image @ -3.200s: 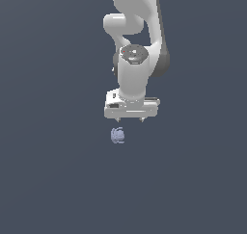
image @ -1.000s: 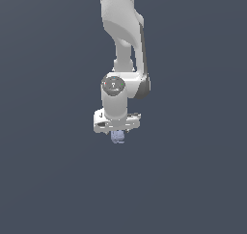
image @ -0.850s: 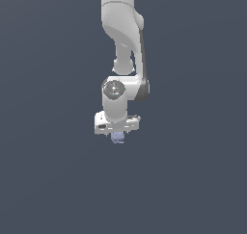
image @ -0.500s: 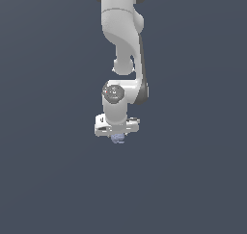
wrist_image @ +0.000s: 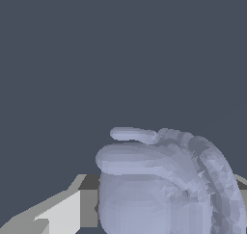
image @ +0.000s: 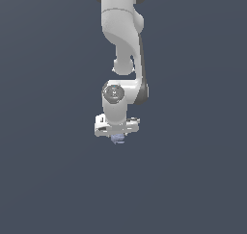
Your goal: Pick up the object and move it to a goal position.
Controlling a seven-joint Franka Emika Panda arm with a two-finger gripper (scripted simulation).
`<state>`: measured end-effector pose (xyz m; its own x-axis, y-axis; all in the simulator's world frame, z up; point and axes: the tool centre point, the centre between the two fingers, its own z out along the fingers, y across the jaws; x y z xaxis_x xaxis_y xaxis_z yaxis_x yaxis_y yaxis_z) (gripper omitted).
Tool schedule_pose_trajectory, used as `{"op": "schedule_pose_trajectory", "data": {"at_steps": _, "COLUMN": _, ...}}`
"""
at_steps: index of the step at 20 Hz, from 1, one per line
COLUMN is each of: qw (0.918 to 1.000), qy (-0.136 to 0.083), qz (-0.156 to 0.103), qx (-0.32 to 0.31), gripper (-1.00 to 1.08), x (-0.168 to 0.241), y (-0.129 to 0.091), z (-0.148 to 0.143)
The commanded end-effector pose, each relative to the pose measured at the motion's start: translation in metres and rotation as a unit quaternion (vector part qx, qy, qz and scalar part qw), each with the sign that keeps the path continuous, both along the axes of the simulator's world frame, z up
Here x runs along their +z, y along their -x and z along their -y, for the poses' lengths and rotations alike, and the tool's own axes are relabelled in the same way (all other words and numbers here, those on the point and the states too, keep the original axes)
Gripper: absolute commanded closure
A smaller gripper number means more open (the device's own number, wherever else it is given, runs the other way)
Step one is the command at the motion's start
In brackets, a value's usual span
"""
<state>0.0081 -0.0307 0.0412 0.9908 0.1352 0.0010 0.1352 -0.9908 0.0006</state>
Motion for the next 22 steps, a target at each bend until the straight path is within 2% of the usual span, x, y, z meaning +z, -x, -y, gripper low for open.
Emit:
{"op": "schedule_pose_trajectory", "data": {"at_steps": 1, "qw": 1.0000, "qy": 0.000, "qz": 0.000, "qx": 0.001, "gripper": 1.08, "x": 0.000, "y": 0.000, "z": -0.001}}
{"op": "schedule_pose_trajectory", "data": {"at_steps": 11, "qw": 1.0000, "qy": 0.000, "qz": 0.000, "qx": 0.001, "gripper": 1.08, "x": 0.037, "y": -0.008, "z": 0.020}}
{"op": "schedule_pose_trajectory", "data": {"at_steps": 22, "qw": 1.0000, "qy": -0.001, "qz": 0.000, "qx": 0.001, "gripper": 1.08, "x": 0.134, "y": -0.029, "z": 0.072}}
